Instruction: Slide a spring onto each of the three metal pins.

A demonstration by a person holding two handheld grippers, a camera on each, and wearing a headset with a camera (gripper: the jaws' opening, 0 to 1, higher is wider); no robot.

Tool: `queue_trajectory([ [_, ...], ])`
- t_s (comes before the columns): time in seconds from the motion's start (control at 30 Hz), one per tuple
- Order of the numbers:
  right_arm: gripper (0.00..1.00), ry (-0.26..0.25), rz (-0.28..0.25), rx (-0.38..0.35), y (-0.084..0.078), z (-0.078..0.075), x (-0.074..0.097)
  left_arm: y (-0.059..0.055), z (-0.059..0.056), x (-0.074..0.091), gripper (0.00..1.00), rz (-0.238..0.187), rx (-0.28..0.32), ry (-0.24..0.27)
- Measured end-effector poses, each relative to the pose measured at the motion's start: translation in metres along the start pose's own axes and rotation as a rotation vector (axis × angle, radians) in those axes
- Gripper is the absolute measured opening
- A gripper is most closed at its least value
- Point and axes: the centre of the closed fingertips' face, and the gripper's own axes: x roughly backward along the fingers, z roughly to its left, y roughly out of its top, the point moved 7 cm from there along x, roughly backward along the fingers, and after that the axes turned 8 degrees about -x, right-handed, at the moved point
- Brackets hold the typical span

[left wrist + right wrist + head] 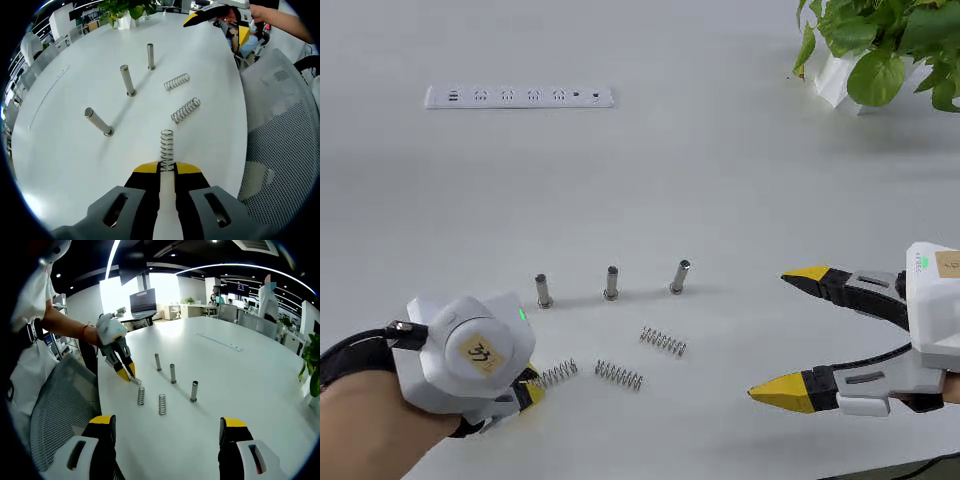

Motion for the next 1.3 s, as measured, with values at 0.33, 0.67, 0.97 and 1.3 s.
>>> queue_trajectory([
  [0.33,0.80,0.027,-0.006,0.026,0.016,0.009,0.000,0.009,-0.002,0.018,0.07,-0.065,0.013,0.017],
  [0.67,0.70,0.133,-0.030,0.069,0.052,0.033,-0.010,0.030,-0.004,0.048,0.07,-0.200,0.042,0.030],
  [0.97,0.54,0.266,-0.017,0.100,0.084,0.051,-0.027,0.058,-0.007,0.076,0.07,-0.357,0.038,0.034],
  [1.3,0.42,0.366,-0.001,0.154,0.117,0.066,-0.035,0.084,-0.014,0.100,0.07,-0.546,0.025,0.003],
])
